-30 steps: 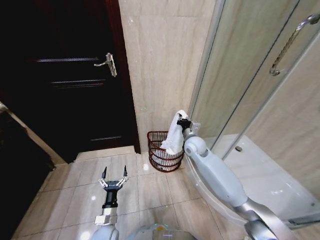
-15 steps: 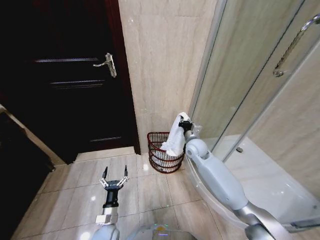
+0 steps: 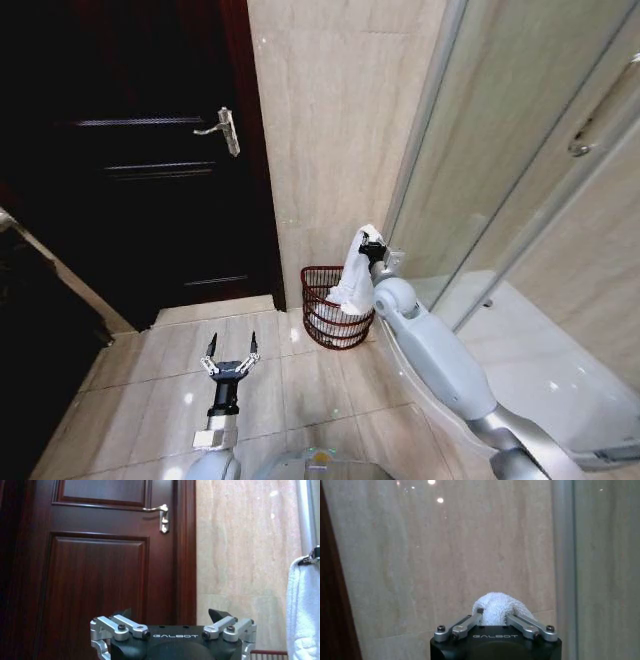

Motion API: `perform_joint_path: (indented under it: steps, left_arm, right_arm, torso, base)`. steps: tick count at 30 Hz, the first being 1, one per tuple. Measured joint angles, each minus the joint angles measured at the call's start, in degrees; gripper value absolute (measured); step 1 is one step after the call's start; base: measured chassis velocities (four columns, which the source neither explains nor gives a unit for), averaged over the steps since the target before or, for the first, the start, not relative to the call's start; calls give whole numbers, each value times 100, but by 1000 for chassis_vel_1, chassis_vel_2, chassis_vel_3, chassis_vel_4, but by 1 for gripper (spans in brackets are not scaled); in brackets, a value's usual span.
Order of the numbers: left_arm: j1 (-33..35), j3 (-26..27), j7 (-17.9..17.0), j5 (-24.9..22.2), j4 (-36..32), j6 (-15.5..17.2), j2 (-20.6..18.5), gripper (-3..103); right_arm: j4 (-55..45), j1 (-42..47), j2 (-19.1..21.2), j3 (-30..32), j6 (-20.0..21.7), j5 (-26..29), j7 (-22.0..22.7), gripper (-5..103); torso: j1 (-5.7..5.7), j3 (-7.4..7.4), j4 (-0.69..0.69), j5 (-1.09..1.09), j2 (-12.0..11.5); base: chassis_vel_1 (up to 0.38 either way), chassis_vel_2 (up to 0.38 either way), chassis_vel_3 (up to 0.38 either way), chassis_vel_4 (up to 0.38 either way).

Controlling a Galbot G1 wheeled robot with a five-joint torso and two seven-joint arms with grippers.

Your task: Discard the used towel into the hamper.

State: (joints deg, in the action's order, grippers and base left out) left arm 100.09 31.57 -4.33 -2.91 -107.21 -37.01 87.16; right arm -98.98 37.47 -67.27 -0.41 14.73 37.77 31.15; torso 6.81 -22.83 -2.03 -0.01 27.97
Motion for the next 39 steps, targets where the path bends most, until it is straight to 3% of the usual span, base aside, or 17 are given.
perform_joint_path:
  steps: [39]
  left_arm:
    - [71, -147, 15, 130, -23, -72, 26, 100]
  right_arm:
    - [-371, 416, 145, 338, -45, -131, 41, 4]
  torso:
    - [0, -1, 1, 2, 2]
  base:
    - [17, 30, -16, -31]
